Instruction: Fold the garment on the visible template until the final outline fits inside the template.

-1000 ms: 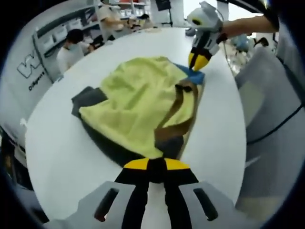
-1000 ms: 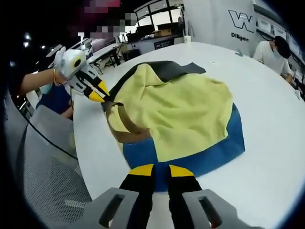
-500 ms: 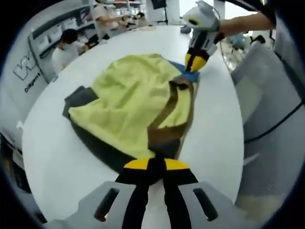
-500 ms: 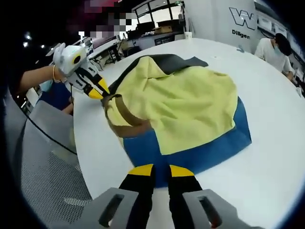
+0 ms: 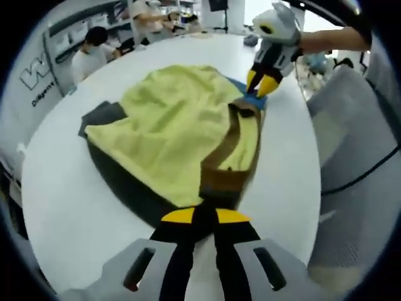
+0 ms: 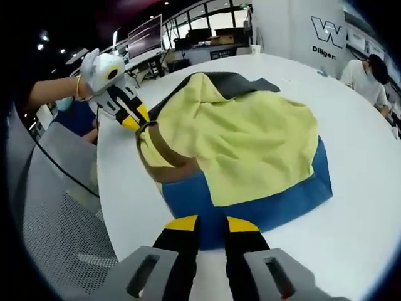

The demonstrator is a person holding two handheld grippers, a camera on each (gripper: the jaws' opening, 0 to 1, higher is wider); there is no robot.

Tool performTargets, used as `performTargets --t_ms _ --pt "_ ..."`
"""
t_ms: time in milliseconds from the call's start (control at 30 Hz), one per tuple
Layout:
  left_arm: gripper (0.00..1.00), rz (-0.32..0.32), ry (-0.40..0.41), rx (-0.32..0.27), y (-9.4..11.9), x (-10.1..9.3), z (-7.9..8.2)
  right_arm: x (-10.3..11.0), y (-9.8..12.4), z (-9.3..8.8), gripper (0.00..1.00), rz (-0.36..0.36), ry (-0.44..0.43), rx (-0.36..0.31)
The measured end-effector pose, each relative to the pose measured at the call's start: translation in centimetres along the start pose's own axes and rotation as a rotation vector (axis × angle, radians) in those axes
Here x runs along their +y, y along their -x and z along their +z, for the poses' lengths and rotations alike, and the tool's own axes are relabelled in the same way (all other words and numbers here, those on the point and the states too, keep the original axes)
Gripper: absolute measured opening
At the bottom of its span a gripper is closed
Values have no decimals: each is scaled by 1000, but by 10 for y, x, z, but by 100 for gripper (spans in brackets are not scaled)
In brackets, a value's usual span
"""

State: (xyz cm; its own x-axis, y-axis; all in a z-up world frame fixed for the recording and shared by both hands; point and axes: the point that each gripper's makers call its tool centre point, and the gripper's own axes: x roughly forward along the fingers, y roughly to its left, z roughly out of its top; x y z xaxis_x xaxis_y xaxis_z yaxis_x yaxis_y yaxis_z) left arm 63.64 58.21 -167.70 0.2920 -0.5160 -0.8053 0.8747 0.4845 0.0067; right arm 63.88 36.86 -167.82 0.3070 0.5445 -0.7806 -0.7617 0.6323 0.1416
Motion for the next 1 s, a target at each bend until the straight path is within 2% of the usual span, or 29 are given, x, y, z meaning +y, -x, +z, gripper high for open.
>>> performTargets --t_ms 133,367,600,700,867,1000 --pt "6 6 38 -6 -2 1 -3 2 1 -2 0 4 4 15" --pt "1 49 50 21 2 2 -7 7 5 -8 0 5 0 10" --pt "1 75 65 13 11 7 -6 7 12 -5 0 -7 -17 0" --pt "1 146 106 -13 23 19 -5 6 16 -1 0 -21 -44 -22" --pt "1 177 231 -98 29 30 -3 2 19 5 0 -52 -11 -28" --pt "1 194 225 -117 35 31 6 -3 26 16 0 -73 -11 -66"
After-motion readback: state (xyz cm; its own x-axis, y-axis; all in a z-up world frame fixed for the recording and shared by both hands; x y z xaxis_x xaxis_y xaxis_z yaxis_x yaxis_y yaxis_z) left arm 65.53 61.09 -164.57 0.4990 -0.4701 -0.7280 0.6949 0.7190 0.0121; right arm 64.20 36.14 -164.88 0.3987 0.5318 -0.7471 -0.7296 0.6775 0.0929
